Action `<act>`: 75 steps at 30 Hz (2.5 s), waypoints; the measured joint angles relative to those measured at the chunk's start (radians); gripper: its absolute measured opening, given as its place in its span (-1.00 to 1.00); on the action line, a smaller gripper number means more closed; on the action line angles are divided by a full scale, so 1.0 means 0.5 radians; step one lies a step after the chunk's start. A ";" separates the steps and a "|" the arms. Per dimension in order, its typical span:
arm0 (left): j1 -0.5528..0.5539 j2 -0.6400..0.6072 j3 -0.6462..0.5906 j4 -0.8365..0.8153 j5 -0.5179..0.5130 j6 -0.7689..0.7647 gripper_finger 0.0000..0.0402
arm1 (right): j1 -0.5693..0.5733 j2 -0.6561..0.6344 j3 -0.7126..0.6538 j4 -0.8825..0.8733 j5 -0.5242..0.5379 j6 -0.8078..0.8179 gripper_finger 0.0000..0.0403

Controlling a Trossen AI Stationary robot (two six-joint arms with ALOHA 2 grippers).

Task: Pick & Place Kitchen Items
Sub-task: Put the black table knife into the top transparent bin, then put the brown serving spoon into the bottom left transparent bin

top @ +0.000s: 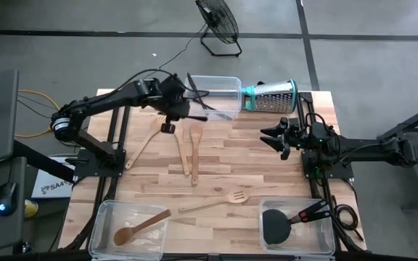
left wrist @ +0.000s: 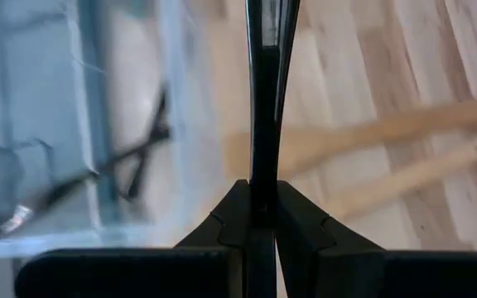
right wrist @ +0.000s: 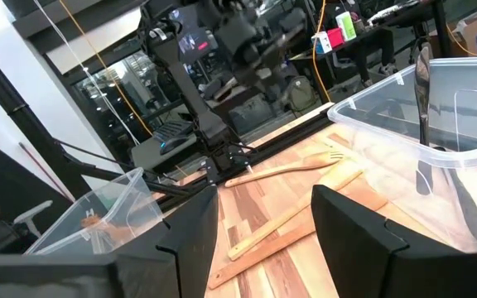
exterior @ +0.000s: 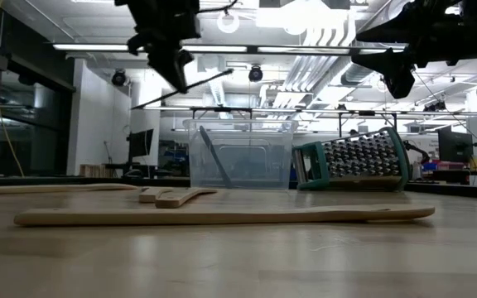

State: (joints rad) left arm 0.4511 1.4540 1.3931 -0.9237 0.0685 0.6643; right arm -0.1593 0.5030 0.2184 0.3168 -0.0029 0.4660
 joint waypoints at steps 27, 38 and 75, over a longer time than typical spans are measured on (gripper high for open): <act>0.002 0.515 0.040 1.195 -0.408 -0.017 -0.86 | 0.001 0.001 0.000 -0.001 0.000 0.000 -0.07; 0.002 0.573 0.040 1.252 -0.435 -0.014 -0.86 | 0.001 0.001 0.000 -0.001 0.000 0.000 -0.07; 0.002 0.562 0.324 1.255 -0.575 -0.273 -0.99 | 0.001 0.001 0.001 -0.001 0.000 0.000 -0.07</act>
State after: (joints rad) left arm 0.4519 1.7351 1.5551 -0.2961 -0.2189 0.5280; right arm -0.1589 0.5034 0.2188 0.3164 -0.0029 0.4660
